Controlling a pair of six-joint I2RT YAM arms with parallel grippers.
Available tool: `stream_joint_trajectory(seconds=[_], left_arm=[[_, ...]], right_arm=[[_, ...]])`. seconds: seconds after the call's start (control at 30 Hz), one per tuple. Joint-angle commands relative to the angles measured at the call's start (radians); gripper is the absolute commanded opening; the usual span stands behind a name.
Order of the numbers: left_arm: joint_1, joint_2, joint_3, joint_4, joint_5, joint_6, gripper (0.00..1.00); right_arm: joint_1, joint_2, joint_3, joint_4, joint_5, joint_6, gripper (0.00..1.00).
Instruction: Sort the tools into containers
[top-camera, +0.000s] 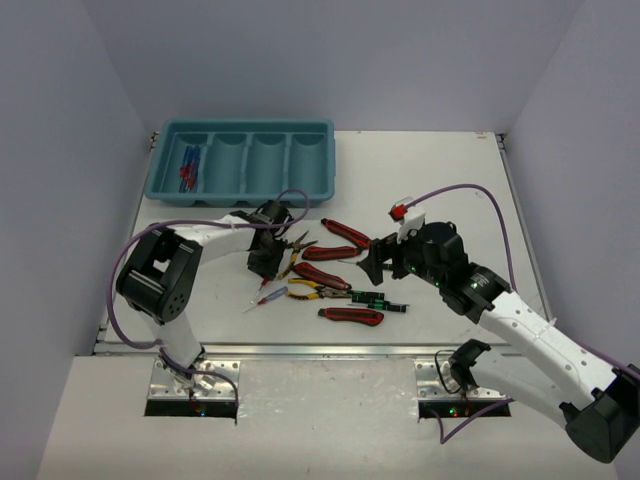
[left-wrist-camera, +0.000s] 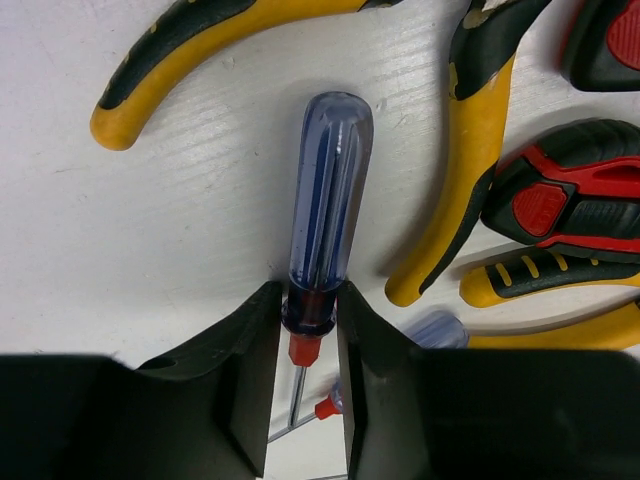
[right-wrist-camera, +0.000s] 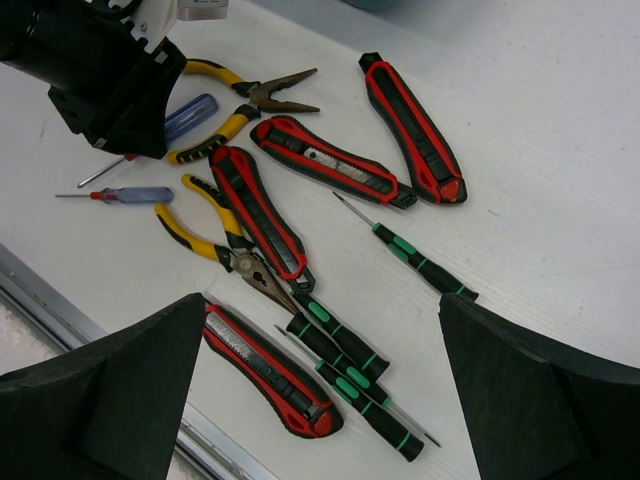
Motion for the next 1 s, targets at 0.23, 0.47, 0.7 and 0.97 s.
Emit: stream_joint_trajectory(seconds=[0.23, 0.47, 0.7, 0.97], left_arm=[[0.008, -0.188, 0.097, -0.135, -0.186, -0.059, 0.00], [0.173, -0.255, 0.292, -0.138, -0.304, -0.052, 0.00], [0.402, 0.091, 0.652, 0.040, -0.690, 0.042, 0.00], [0.562, 0.525, 1.219, 0.062, -0.609, 0.170, 0.01]], right_arm=[[0.001, 0.000, 0.000, 0.050, -0.032, -0.016, 0.99], [0.000, 0.006, 0.004, 0.050, -0.026, -0.017, 0.99], [0.001, -0.011, -0.001, 0.055, -0.043, -0.016, 0.99], [0.000, -0.014, -0.011, 0.069, -0.024, -0.021, 0.99]])
